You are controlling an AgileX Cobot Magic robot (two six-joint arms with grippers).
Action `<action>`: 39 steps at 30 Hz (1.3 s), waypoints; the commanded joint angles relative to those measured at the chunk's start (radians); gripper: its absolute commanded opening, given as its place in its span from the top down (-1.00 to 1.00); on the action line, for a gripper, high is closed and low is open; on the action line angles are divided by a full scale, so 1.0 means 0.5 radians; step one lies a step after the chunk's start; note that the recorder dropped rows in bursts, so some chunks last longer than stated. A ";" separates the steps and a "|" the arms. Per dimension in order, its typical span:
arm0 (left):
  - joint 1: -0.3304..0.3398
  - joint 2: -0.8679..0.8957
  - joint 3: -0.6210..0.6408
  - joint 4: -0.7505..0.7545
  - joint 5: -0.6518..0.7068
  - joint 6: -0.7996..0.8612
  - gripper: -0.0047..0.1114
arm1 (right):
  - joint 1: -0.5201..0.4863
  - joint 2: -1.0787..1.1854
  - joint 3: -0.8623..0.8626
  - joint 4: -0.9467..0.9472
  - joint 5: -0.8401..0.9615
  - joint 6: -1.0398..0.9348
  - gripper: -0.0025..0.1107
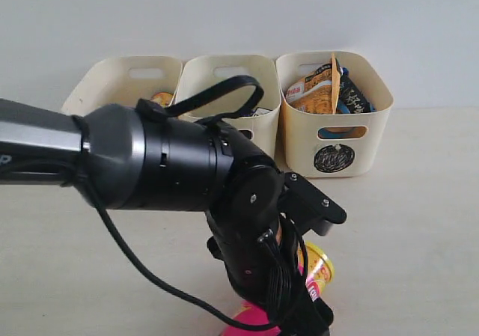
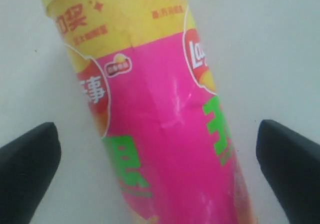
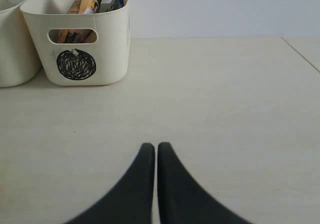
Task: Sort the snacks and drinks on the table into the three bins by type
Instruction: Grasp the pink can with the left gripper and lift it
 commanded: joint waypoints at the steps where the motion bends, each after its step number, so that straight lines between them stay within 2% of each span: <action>1: 0.005 0.067 -0.012 0.016 -0.012 -0.022 -0.93 | -0.016 -0.009 -0.001 -0.014 -0.017 0.000 0.96; 4: 0.028 0.134 -0.012 0.016 -0.015 0.025 -0.90 | -0.016 -0.009 -0.001 -0.014 -0.017 0.000 0.96; 7: 0.028 0.167 -0.012 0.022 -0.015 0.025 -0.65 | -0.016 -0.009 -0.001 -0.014 -0.017 0.000 0.96; 10: 0.028 0.176 -0.012 0.051 -0.015 0.045 -0.03 | -0.016 -0.009 -0.001 -0.014 -0.017 0.000 0.96; 12: 0.028 0.172 -0.012 0.061 -0.015 0.063 0.68 | -0.016 -0.009 -0.001 -0.014 -0.017 0.000 0.96; 13: 0.028 0.172 -0.012 0.071 -0.015 0.097 0.82 | -0.016 -0.009 -0.001 -0.014 -0.017 0.000 0.96; 21: 0.032 -0.008 -0.012 0.134 0.019 0.102 0.84 | -0.016 -0.009 -0.001 -0.014 -0.017 0.000 0.96; 24: 0.084 -0.146 -0.032 0.154 0.065 0.102 0.84 | -0.016 -0.009 -0.001 -0.014 -0.017 0.000 0.96; 32: 0.418 -0.475 -0.152 0.150 0.262 0.132 0.84 | -0.016 -0.009 -0.001 -0.014 -0.017 0.000 0.96; 39: 0.699 -0.575 -0.332 0.150 0.354 0.170 0.84 | -0.016 -0.009 -0.001 -0.014 -0.017 0.000 0.96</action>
